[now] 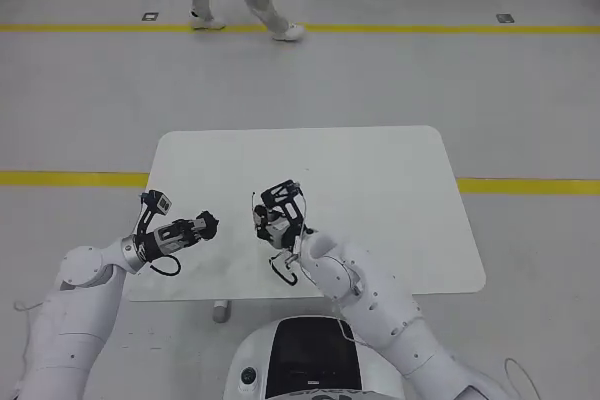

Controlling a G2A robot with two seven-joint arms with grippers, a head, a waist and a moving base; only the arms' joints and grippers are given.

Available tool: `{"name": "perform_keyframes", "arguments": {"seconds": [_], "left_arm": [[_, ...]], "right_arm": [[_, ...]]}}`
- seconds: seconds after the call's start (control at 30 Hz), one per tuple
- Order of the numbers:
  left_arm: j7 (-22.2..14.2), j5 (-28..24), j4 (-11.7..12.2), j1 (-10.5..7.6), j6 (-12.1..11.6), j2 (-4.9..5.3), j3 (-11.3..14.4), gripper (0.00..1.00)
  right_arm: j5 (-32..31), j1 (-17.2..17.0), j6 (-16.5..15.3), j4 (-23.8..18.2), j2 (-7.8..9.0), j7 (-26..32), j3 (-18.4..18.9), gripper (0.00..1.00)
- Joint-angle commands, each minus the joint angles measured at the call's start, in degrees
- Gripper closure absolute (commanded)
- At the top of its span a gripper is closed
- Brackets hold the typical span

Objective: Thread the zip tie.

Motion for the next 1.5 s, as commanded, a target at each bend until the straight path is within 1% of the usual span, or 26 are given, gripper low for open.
{"name": "perform_keyframes", "arguments": {"seconds": [0.0,0.07,0.13,0.17,0.23,0.3,0.37,0.43,0.47,0.53,0.8,0.83,0.87,0.9,1.03,1.1,1.23,1.47], "left_arm": [[0.0,0.0,0.0,0.0,0.0,0.0,0.0,1.0],[0.0,0.0,0.0,0.0,0.0,0.0,0.0,1.0],[0.0,0.0,0.0,0.0,0.0,0.0,0.0,1.0],[0.0,0.0,0.0,0.0,0.0,0.0,0.0,1.0],[0.0,0.0,0.0,0.0,0.0,0.0,0.0,1.0],[0.0,0.0,0.0,0.0,0.0,0.0,0.0,1.0],[0.0,0.0,0.0,0.0,0.0,0.0,0.0,1.0],[0.0,0.0,0.0,0.0,0.0,0.0,0.0,1.0],[0.0,0.0,0.0,0.0,0.0,0.0,0.0,1.0],[0.0,0.0,0.0,0.0,0.0,0.0,0.0,1.0],[0.0,0.0,0.0,0.0,0.0,0.0,0.0,1.0],[0.0,0.0,0.0,0.0,0.0,0.0,0.0,1.0],[0.0,0.0,0.0,0.0,0.0,0.0,0.0,1.0],[0.0,0.0,0.0,0.0,0.0,0.0,0.0,1.0],[0.0,0.0,0.0,0.0,0.0,0.0,0.0,1.0],[0.0,0.0,0.0,0.0,0.0,0.0,0.0,1.0],[0.0,0.0,0.0,0.0,0.0,0.0,0.0,1.0],[0.0,0.0,0.0,0.0,0.0,0.0,0.0,1.0]], "right_arm": [[-1.59,-1.22,0.91,-0.27,-0.2,-5.65,-1.41,1.0],[-1.99,-2.37,1.98,0.28,-0.6,-10.72,-3.15,1.0],[-4.05,-2.63,3.78,1.98,-1.19,-15.86,-5.6,1.0],[-4.22,-2.56,4.54,2.79,-1.5,-17.7,-6.46,1.0],[-4.87,-2.37,6.56,4.35,-2.25,-23.74,-8.1,1.0],[-4.8,-1.96,7.8,5.91,-2.96,-27.8,-9.43,1.0],[-5.14,-1.59,9.25,7.07,-3.48,-30.26,-10.29,1.0],[-4.5,-1.13,9.7,8.18,-4.04,-31.88,-11.0,1.0],[-4.26,-0.69,9.33,8.84,-4.24,-31.82,-11.28,1.0],[-5.0,0.26,9.61,9.94,-4.46,-31.8,-11.49,1.0],[-5.0,0.26,9.61,9.94,-4.46,-31.8,-11.49,1.0],[-5.68,0.36,9.91,9.86,-4.43,-32.09,-11.47,1.0],[-8.53,0.23,11.21,9.54,-4.34,-33.28,-11.73,1.0],[-10.83,0.06,11.59,9.22,-4.28,-33.95,-12.29,1.0],[-14.06,-1.29,12.79,7.64,-4.21,-36.02,-12.8,1.0],[-14.94,-1.74,12.92,7.2,-4.23,-35.91,-13.01,1.0],[-15.85,-1.8,13.02,7.17,-4.37,-35.24,-12.97,1.0],[-14.99,-1.85,12.4,7.13,-4.64,-34.71,-12.95,1.0]]}}
